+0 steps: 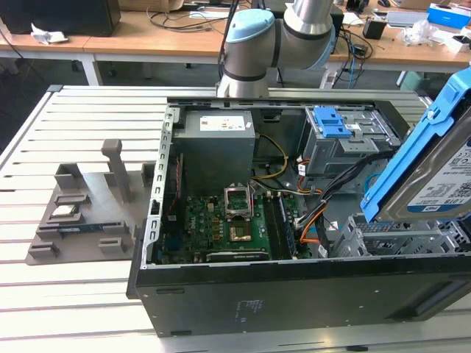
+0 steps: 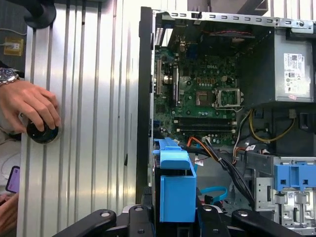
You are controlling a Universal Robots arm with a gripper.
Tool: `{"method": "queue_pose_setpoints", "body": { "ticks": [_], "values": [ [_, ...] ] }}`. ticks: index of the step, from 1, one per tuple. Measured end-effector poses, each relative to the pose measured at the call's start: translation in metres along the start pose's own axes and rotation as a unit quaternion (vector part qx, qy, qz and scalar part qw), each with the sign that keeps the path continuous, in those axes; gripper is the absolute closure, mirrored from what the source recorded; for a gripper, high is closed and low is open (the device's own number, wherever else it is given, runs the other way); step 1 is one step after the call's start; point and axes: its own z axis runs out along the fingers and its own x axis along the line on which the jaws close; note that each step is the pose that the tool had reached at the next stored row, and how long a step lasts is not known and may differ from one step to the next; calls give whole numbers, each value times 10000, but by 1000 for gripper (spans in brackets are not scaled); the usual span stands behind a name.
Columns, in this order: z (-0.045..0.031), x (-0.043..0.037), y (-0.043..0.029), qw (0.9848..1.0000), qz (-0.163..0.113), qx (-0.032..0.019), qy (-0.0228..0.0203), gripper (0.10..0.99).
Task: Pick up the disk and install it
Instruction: 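Pick up the disk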
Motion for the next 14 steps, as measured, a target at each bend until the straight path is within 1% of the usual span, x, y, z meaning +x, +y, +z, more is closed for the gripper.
{"method": "queue_pose_setpoints", "body": {
  "ticks": [1,2,4,5,6,8,11,13,14],
  "values": [
    [12,-8,-21,10000,1,-3,17,722],
    [27,-24,-55,10000,4,-7,55,722],
    [47,-48,-96,9999,8,-12,104,722],
    [62,-62,-139,9999,11,-15,134,722],
    [79,-69,-179,9999,12,-17,148,722],
    [97,-72,-215,9999,12,-20,157,722],
    [121,-72,-248,9999,13,-23,167,722],
    [146,-71,-266,9998,14,-25,171,722],
    [174,-69,-285,9998,14,-28,175,722]
  ]
}}
